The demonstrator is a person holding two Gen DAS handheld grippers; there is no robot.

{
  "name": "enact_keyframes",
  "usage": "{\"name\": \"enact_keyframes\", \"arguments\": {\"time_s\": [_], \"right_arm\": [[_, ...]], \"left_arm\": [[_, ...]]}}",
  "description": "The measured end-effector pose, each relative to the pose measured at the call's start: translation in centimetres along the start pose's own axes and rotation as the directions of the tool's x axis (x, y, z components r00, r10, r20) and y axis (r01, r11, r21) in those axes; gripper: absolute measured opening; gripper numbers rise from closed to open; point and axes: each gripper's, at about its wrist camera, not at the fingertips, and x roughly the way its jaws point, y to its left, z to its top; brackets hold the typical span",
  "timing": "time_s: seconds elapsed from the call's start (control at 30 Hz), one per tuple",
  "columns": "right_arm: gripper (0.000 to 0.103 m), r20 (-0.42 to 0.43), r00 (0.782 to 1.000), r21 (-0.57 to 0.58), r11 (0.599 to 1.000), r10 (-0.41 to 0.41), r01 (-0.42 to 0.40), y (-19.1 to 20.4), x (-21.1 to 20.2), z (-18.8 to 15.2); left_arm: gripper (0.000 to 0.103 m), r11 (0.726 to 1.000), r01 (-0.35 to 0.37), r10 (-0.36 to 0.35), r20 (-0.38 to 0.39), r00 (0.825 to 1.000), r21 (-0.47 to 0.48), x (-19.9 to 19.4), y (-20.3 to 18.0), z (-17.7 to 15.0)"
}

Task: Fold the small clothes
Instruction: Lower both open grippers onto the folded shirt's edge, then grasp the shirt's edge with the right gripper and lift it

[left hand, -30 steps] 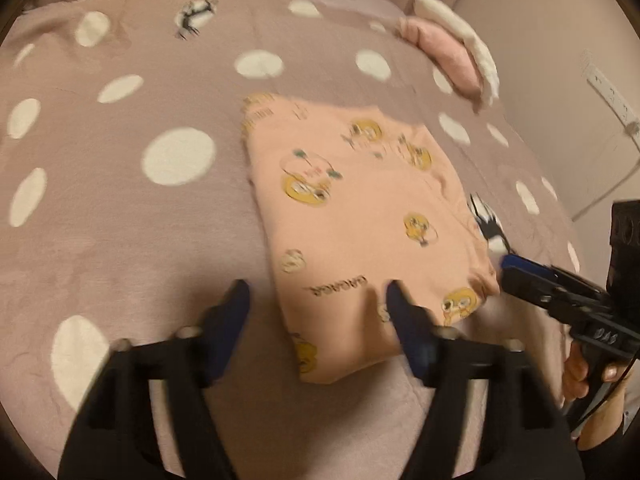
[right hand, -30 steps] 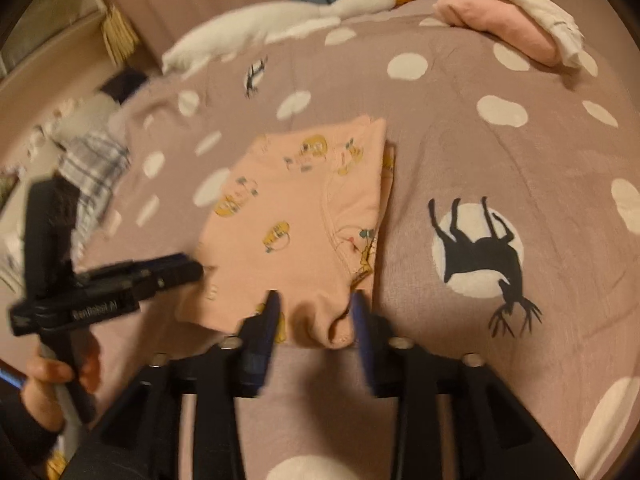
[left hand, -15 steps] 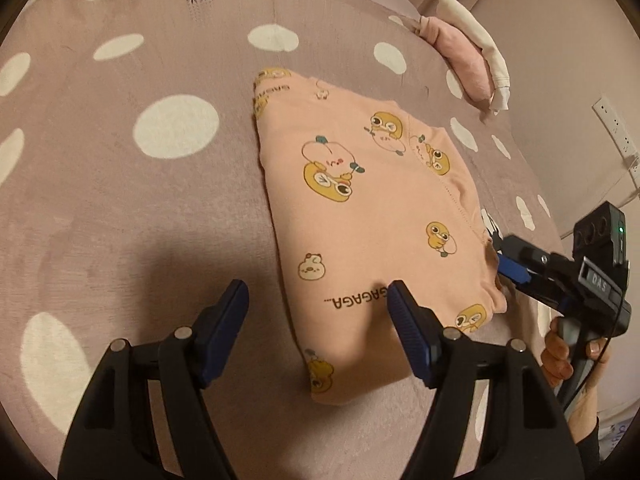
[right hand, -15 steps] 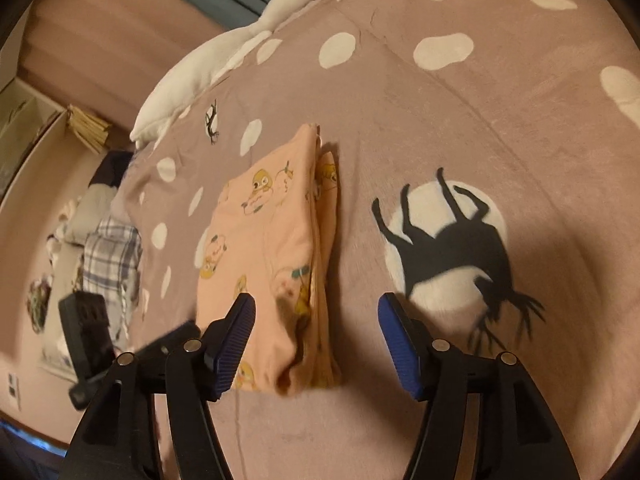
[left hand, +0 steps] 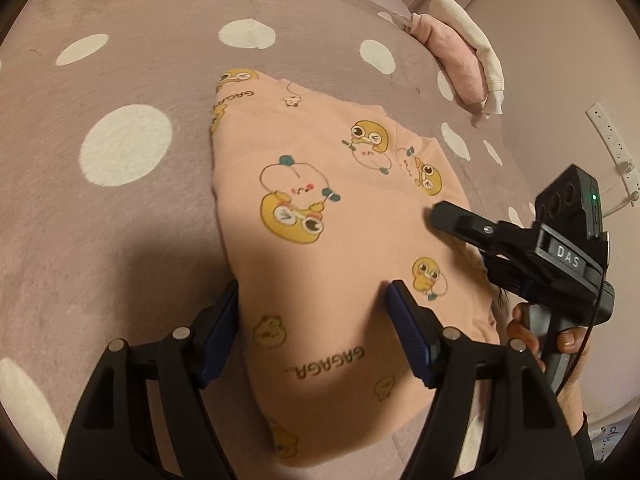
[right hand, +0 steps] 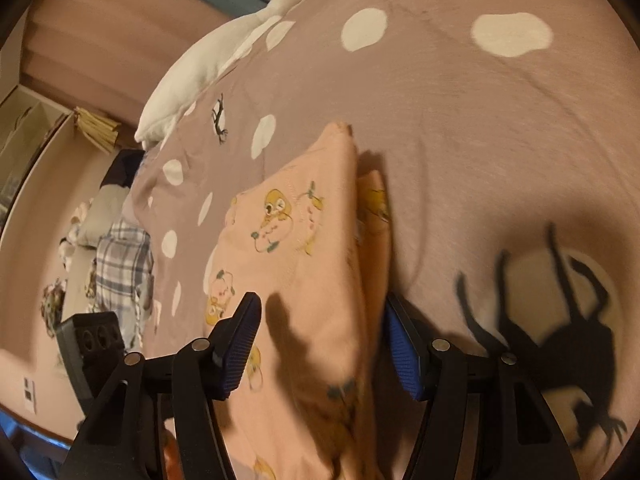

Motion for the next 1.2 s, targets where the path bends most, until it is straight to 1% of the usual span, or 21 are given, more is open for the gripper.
{"name": "enact_keyframes", "arguments": {"time_s": [0.2,0.33,0.47,0.57,0.63,1.13,1.2], "right_arm": [[0.062,-0.002,1.0,-0.027,1.0,-0.005,0.005,0.3,0.9,0.8],[0.061,0.001,1.0,-0.036,0.999,-0.005,0.005,0.2,0.7,0.7],[0.055,0.005,1.0,-0.038,0.999,-0.005,0.005,-0.1,0.6,0.7],[0.049,0.009,1.0,-0.034,0.999,-0.004,0.004,-0.2,0.7,0.7],[0.048,0.012,1.0,-0.038,0.999,-0.003,0.003,-0.1,0.8,0.7],[0.047,0.021,1.0,-0.059,0.998,-0.02,0.021,0.2,0.9,0.8],[0.047,0.022,0.999,-0.073,0.997,-0.034,0.035,0.5,1.0,0.8]], "left_arm": [[0.072,1.0,0.0,0.0,-0.003,1.0,0.012,0.7,-0.5,0.7],[0.072,1.0,0.003,-0.003,-0.005,1.0,0.017,1.1,-0.5,1.1],[0.072,1.0,0.007,-0.006,-0.006,1.0,0.019,1.2,-0.4,1.3],[0.071,1.0,-0.005,0.005,-0.003,1.0,0.031,1.3,-0.6,1.3],[0.07,0.999,-0.019,0.019,0.002,1.0,0.039,1.3,-0.8,1.2],[0.069,0.998,-0.041,0.041,-0.002,0.999,0.045,1.7,-1.0,1.3],[0.067,0.998,-0.051,0.051,-0.003,0.999,0.044,1.7,-1.1,1.4]]}}
